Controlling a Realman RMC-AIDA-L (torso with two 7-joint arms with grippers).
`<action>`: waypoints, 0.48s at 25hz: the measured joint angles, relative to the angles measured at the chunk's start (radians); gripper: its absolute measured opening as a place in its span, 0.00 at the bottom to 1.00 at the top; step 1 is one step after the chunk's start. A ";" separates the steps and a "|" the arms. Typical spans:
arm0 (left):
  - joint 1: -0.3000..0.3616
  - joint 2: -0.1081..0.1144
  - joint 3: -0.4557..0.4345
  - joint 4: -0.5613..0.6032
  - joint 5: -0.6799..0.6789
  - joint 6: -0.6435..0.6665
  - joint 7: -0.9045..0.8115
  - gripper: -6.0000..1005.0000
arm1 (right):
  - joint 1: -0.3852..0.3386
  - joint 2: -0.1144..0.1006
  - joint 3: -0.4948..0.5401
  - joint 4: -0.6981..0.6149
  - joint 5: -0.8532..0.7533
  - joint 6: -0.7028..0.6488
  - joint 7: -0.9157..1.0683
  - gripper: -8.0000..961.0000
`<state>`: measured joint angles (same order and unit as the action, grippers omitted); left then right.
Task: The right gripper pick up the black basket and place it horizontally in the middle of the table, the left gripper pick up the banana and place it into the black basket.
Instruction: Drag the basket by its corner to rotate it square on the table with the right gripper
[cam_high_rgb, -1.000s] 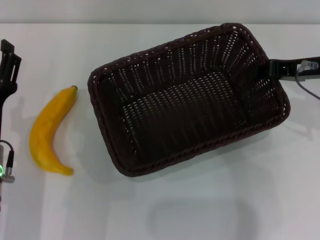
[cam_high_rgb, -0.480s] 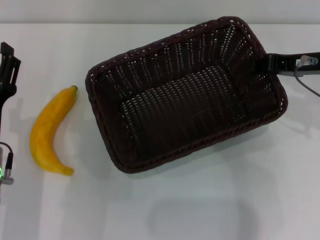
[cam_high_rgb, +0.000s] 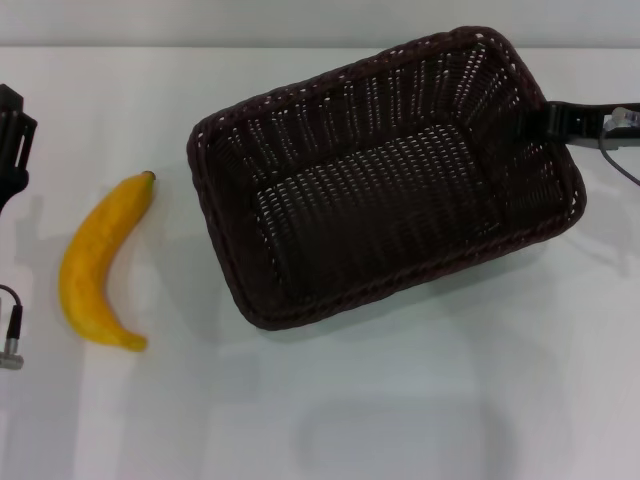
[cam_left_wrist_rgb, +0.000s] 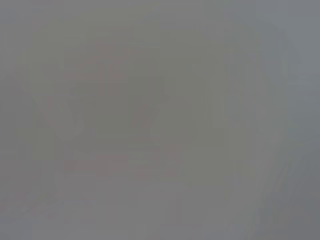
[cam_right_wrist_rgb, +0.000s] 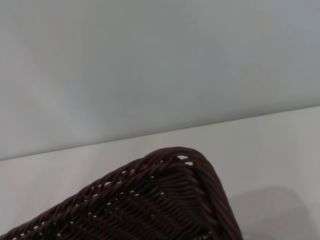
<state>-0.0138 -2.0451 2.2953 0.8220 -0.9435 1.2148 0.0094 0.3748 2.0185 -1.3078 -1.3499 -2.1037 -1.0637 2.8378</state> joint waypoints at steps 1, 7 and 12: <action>0.000 0.000 0.000 0.000 0.000 0.000 0.000 0.87 | -0.004 0.000 0.000 0.000 0.000 0.004 0.000 0.22; -0.002 0.002 -0.004 0.000 0.000 -0.001 0.000 0.87 | -0.022 -0.001 -0.001 0.005 0.000 0.020 0.000 0.27; -0.003 0.002 -0.003 0.000 0.000 -0.002 0.000 0.87 | -0.031 -0.001 -0.002 0.007 0.001 0.029 -0.005 0.30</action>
<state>-0.0165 -2.0430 2.2919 0.8222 -0.9434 1.2124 0.0091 0.3439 2.0171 -1.3097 -1.3428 -2.1023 -1.0344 2.8329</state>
